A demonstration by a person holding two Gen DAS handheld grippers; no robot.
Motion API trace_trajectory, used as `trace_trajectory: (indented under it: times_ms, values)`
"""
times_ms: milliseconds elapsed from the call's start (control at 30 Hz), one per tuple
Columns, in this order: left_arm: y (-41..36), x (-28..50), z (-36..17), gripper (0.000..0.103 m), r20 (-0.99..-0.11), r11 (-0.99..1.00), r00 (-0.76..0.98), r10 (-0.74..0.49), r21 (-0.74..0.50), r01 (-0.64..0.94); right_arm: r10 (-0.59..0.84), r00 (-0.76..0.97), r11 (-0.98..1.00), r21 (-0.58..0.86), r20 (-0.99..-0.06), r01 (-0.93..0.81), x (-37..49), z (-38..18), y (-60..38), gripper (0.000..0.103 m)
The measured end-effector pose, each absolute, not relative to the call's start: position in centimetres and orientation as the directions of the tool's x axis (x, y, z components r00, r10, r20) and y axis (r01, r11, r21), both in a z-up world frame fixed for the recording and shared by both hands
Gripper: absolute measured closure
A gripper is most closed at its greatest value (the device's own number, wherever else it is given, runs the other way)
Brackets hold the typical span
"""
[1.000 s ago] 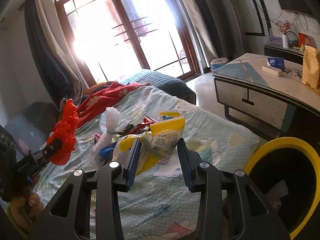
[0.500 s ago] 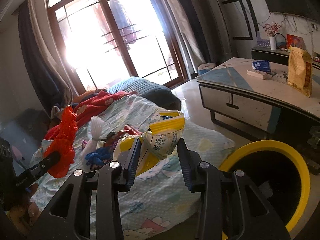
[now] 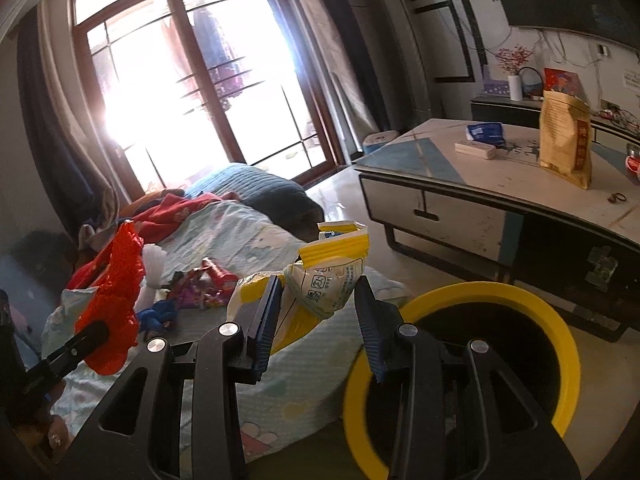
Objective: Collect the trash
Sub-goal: 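Carry the red bag with the left tool over the bin while the right tool carries the wrapper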
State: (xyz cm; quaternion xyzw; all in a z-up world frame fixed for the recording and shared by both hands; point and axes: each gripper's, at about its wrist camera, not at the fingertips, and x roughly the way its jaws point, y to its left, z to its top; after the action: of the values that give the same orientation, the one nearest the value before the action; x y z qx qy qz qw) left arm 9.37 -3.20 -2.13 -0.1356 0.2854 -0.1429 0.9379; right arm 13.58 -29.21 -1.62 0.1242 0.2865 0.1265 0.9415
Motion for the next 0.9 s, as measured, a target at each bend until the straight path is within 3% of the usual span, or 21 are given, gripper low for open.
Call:
trace_trajectory:
  times_ms: [900]
  values:
    - [-14.2,11.5,-5.9,0.089,-0.612,0.874,0.629,-0.479,-0.263,0.409,0.113,0.813,0.964,0.262,-0.571,0.049,11.4,-4.5,-37.9,0.067]
